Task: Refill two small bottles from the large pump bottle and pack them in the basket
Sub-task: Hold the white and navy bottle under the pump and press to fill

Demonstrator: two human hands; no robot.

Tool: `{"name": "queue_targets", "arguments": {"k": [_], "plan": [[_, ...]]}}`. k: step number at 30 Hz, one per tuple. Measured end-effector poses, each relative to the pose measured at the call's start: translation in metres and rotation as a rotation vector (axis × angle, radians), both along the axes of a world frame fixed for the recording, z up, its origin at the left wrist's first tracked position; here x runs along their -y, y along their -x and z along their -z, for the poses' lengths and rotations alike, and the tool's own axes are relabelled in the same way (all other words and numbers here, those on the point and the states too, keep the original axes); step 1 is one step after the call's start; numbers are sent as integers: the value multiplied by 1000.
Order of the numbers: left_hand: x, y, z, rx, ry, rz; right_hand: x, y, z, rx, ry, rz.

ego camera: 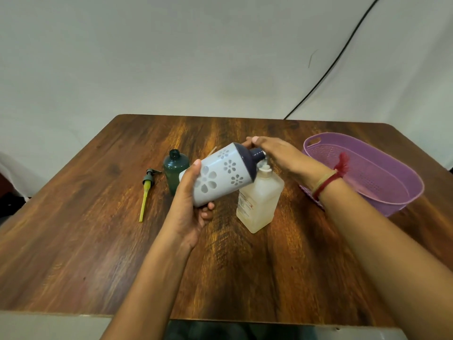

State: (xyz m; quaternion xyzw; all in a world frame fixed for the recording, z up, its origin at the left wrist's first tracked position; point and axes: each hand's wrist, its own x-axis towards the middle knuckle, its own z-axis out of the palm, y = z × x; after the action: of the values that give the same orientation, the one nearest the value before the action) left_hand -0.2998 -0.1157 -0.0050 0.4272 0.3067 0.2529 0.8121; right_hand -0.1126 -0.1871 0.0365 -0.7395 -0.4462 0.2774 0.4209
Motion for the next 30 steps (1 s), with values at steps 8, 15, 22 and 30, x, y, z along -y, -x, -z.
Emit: {"name": "queue_targets", "arguments": {"k": [8, 15, 22, 30], "plan": [[-1, -2, 5, -20, -17, 0, 1, -1, 13, -3, 3, -22], [-2, -1, 2, 14, -6, 6, -2, -5, 6, -3, 4, -18], [1, 0, 3, 4, 7, 8, 1, -3, 5, 18, 26, -11], [2, -1, 3, -26, 1, -6, 1, -4, 19, -32, 5, 2]]}}
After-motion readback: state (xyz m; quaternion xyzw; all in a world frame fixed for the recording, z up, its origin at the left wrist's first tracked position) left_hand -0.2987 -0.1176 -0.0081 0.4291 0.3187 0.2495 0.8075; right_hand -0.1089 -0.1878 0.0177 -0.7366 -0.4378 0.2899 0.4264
